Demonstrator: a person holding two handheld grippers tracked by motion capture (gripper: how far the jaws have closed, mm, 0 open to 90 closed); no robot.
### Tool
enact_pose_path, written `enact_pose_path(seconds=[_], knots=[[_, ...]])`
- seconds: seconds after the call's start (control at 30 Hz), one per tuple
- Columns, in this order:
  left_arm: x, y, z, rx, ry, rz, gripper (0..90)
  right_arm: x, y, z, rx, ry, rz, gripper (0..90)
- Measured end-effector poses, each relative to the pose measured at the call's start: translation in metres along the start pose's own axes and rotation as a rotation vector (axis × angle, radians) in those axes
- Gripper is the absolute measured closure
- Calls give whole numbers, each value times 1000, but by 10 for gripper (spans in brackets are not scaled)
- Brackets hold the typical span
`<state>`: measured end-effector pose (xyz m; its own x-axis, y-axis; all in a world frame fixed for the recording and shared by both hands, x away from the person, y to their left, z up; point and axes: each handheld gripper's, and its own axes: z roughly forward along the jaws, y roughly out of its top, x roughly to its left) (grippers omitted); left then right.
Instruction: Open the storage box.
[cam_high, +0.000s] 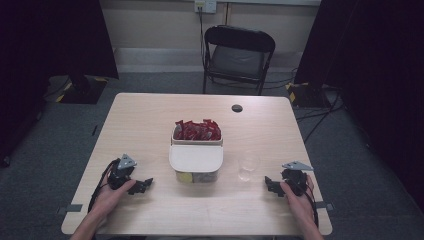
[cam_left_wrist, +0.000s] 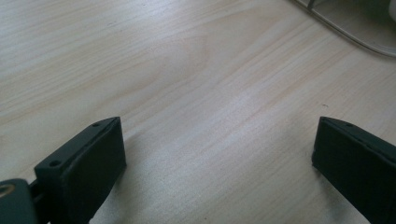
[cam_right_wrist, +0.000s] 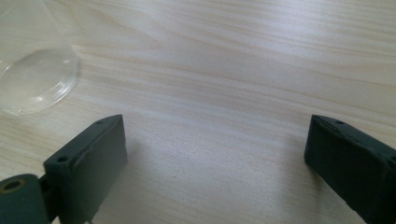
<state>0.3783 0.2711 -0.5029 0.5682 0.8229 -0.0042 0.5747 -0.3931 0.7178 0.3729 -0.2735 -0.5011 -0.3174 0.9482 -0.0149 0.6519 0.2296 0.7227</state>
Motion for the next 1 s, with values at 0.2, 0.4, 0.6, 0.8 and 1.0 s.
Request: enact_pose_path(seconds=[0.2,0.4,0.6,0.8,1.0], knots=[[1,2,-1,8,13,-3,45,0,0,0,4,-1,3,41],[2,2,-5,2,22,-24,165,0,0,0,3,-1,4,41],[1,2,-9,-7,4,-11,159,0,0,0,4,-1,3,41],[-2,5,-14,-24,-31,-22,159,0,0,0,4,-1,2,41],[-7,12,-16,-52,-59,-37,159,0,0,0,4,-1,3,41]])
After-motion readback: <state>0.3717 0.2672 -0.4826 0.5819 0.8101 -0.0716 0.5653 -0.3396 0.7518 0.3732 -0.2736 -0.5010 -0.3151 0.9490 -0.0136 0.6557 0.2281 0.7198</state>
